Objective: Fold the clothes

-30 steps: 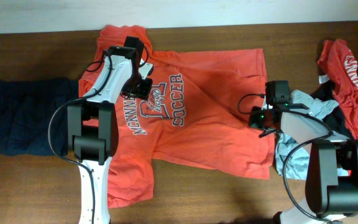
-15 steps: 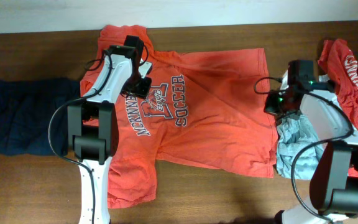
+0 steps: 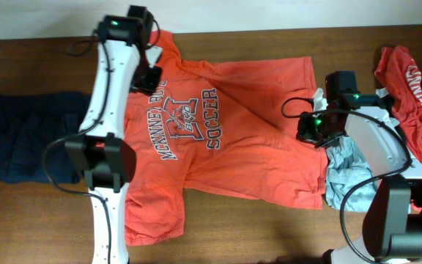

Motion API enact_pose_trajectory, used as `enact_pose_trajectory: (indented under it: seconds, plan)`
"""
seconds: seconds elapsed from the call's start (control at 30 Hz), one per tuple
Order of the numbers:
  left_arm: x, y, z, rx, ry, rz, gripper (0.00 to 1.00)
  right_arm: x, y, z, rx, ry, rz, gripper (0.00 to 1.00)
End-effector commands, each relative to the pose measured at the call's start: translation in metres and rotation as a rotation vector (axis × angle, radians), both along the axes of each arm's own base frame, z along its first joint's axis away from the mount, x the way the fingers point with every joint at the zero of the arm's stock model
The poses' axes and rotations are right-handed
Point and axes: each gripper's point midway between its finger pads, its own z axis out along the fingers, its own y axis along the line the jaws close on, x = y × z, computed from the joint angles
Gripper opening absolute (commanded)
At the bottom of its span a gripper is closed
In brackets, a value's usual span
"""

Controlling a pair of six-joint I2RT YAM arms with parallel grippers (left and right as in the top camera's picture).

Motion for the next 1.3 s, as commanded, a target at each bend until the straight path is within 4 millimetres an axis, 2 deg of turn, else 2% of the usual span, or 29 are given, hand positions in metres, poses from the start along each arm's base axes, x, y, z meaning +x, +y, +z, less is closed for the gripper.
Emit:
enact_pose_trajectory:
  seconds: [0.0, 0.1, 0.13, 0.23, 0.33, 0.4, 0.47, 0.5, 0.53, 0.57, 0.6, 0.63, 0.7, 0.8, 0.93, 1.0, 1.07, 1.27]
  plan:
    - [0.003, 0.034, 0.047, 0.006, -0.116, 0.08, 0.35, 0.004, 0.0, 0.027, 0.016, -0.077, 0.008, 0.2]
    - [-0.009, 0.058, 0.103, -0.005, -0.24, 0.131, 0.33, -0.001, 0.0, 0.064, 0.0, -0.18, 0.026, 0.2]
    - [-0.012, 0.062, 0.115, -0.007, -0.268, 0.14, 0.33, -0.002, 0.0, 0.071, -0.002, -0.201, 0.026, 0.2]
    - [-0.046, 0.072, 0.187, -0.027, -0.434, 0.165, 0.37, -0.013, 0.0, 0.122, -0.012, -0.355, 0.026, 0.25]
    - [-0.074, 0.072, 0.216, -0.034, -0.494, 0.168, 0.44, -0.029, 0.001, 0.149, -0.017, -0.426, 0.026, 0.35]
    - [-0.088, 0.073, 0.217, -0.037, -0.483, 0.183, 0.65, -0.036, 0.002, 0.155, -0.018, -0.436, 0.027, 0.44]
    - [-0.103, 0.073, 0.199, -0.041, -0.412, 0.223, 0.79, -0.045, 0.003, 0.158, -0.017, -0.429, 0.027, 0.55]
    - [-0.111, 0.073, 0.182, -0.041, -0.347, 0.254, 0.81, -0.05, 0.003, 0.156, -0.016, -0.413, 0.028, 0.67]
    - [-0.12, 0.073, 0.158, -0.033, -0.261, 0.274, 0.82, -0.053, 0.003, 0.153, -0.014, -0.393, 0.028, 0.76]
    - [-0.123, 0.073, 0.148, -0.03, -0.227, 0.286, 0.82, -0.054, 0.003, 0.152, -0.014, -0.386, 0.027, 0.77]
    - [-0.129, 0.071, 0.124, -0.033, -0.152, 0.297, 0.86, -0.056, 0.004, 0.15, -0.013, -0.374, 0.028, 0.79]
    - [-0.131, 0.066, 0.108, -0.054, -0.107, 0.294, 0.99, -0.057, 0.004, 0.15, -0.012, -0.371, 0.028, 0.8]
    - [-0.133, 0.054, 0.078, -0.115, -0.036, 0.288, 0.99, -0.058, 0.004, 0.149, -0.012, -0.364, 0.027, 0.84]
    - [-0.139, 0.037, 0.038, -0.201, 0.051, 0.279, 0.99, -0.06, 0.004, 0.149, -0.009, -0.358, 0.028, 0.99]
    - [-0.155, 0.04, 0.004, -0.209, 0.137, 0.307, 0.99, -0.061, 0.004, 0.147, -0.008, -0.348, 0.025, 0.99]
    - [-0.155, 0.045, -0.01, -0.209, 0.138, 0.323, 0.99, -0.061, 0.004, 0.147, -0.011, -0.348, 0.024, 0.99]
    - [-0.152, 0.046, -0.016, -0.211, 0.126, 0.327, 0.99, -0.061, 0.004, 0.147, -0.011, -0.348, 0.024, 0.99]
    - [-0.15, 0.047, -0.016, -0.212, 0.118, 0.326, 0.99, -0.061, 0.004, 0.147, -0.011, -0.348, 0.024, 0.99]
